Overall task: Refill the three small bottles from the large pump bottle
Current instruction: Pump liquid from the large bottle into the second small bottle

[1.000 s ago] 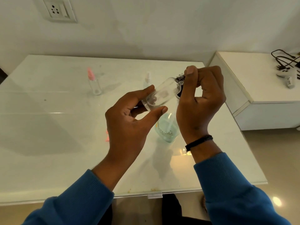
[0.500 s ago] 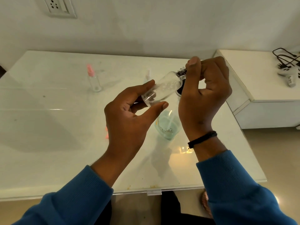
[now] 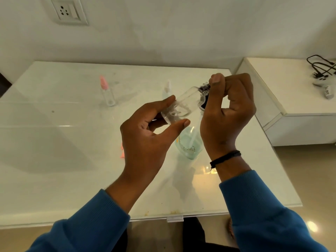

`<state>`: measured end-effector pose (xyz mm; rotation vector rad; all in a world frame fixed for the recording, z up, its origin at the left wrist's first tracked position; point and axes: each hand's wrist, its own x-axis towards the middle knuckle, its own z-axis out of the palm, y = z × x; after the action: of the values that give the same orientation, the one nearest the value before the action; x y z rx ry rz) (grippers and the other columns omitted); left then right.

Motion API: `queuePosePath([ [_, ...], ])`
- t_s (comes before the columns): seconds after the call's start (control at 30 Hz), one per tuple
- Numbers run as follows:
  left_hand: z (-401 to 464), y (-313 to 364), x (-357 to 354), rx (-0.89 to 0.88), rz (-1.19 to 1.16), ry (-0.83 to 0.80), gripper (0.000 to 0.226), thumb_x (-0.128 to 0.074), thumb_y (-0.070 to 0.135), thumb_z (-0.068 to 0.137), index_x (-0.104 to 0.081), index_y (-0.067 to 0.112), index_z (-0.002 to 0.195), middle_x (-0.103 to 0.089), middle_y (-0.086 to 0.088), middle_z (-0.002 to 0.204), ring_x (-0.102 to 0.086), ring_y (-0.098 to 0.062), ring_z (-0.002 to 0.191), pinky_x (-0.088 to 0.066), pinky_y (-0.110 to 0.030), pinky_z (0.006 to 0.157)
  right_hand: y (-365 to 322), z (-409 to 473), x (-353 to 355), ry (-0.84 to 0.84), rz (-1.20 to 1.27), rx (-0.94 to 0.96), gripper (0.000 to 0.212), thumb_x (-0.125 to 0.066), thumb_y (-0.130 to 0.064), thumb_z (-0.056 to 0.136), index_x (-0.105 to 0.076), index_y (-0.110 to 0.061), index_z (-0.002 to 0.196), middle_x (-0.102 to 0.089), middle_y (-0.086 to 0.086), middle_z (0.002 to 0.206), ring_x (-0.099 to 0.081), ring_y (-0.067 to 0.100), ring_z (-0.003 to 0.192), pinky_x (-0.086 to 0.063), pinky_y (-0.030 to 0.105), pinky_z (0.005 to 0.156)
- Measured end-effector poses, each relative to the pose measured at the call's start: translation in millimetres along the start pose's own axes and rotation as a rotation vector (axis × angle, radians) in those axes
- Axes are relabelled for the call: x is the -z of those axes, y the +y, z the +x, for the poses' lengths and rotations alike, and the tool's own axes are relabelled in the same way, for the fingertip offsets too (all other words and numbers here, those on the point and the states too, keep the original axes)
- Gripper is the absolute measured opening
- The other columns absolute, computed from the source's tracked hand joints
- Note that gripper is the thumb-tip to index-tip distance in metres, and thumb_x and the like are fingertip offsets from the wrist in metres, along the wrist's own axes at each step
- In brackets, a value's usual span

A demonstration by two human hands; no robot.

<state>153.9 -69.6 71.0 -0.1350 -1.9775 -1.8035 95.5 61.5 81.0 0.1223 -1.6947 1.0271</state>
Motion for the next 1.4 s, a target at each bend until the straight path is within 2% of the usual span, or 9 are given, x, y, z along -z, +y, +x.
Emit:
queuePosePath([
  [0.33,0.3,-0.3,-0.2,0.004,-0.003,0.004,0.049,-0.088,0.014,0.076,-0.071,0.009,0.122,-0.075,0.000,0.113,-0.074,-0.014,0.102,-0.061,-0.027,0.084,-2.3,2.6,-0.2,0.001,0.004,0.016,0.032,-0.060,-0.009,0.098,-0.061,-0.002,0.067,-0.051,-0.002,0.074,-0.049,0.029,0.067,-0.042,0.051,0.060],
  [0.47,0.4,0.7,0.2,0.009,-0.021,-0.003,0.049,-0.088,0.014,0.077,-0.071,0.010,0.123,-0.075,-0.001,0.115,-0.073,-0.014,0.105,-0.061,-0.026,0.085,-2.5,8.8,1.4,-0.014,-0.013,0.010,0.037,-0.059,-0.013,0.099,-0.058,0.000,0.064,-0.050,0.002,0.069,-0.046,0.030,0.066,-0.041,0.049,0.063],
  [0.63,0.8,1.8,0.2,-0.001,-0.007,0.002,0.048,-0.088,0.014,0.076,-0.071,0.009,0.122,-0.075,0.001,0.114,-0.073,-0.012,0.104,-0.061,-0.024,0.083,-1.1,1.5,0.9,-0.010,0.015,-0.004,0.032,-0.059,-0.010,0.099,-0.059,-0.001,0.068,-0.050,-0.001,0.074,-0.049,0.029,0.067,-0.043,0.051,0.061],
  [0.83,0.8,1.1,0.4,-0.005,-0.019,0.008,0.048,-0.087,0.013,0.077,-0.071,0.008,0.122,-0.075,0.000,0.113,-0.073,-0.013,0.103,-0.061,-0.025,0.084,-3.8,7.4,0.6,-0.018,-0.005,-0.007,0.036,-0.060,-0.012,0.099,-0.056,-0.001,0.064,-0.048,-0.002,0.071,-0.045,0.027,0.066,-0.042,0.049,0.062],
  [1.0,0.1,2.0,0.0,-0.004,-0.009,0.004,0.048,-0.088,0.014,0.076,-0.071,0.008,0.121,-0.074,0.002,0.113,-0.073,-0.010,0.102,-0.060,-0.023,0.084,-0.7,0.6,1.8,-0.019,0.017,-0.019,0.034,-0.059,-0.011,0.099,-0.059,0.000,0.067,-0.051,-0.002,0.074,-0.050,0.029,0.067,-0.043,0.050,0.061],
  [1.17,1.1,1.7,-0.3,0.000,-0.022,0.013,0.048,-0.088,0.014,0.077,-0.071,0.008,0.122,-0.075,-0.001,0.113,-0.073,-0.013,0.103,-0.060,-0.024,0.085,-2.5,7.1,0.2,-0.012,-0.009,-0.004,0.037,-0.059,-0.013,0.099,-0.057,0.002,0.064,-0.049,-0.001,0.070,-0.046,0.024,0.067,-0.042,0.049,0.063],
  [1.4,-0.5,1.3,0.5,0.009,-0.018,0.008,0.048,-0.088,0.014,0.076,-0.072,0.009,0.121,-0.075,0.001,0.112,-0.073,-0.015,0.102,-0.061,-0.027,0.086,-3.2,2.2,0.4,-0.018,0.001,-0.018,0.035,-0.059,-0.012,0.099,-0.058,-0.001,0.067,-0.050,-0.002,0.073,-0.048,0.026,0.067,-0.043,0.051,0.062],
])
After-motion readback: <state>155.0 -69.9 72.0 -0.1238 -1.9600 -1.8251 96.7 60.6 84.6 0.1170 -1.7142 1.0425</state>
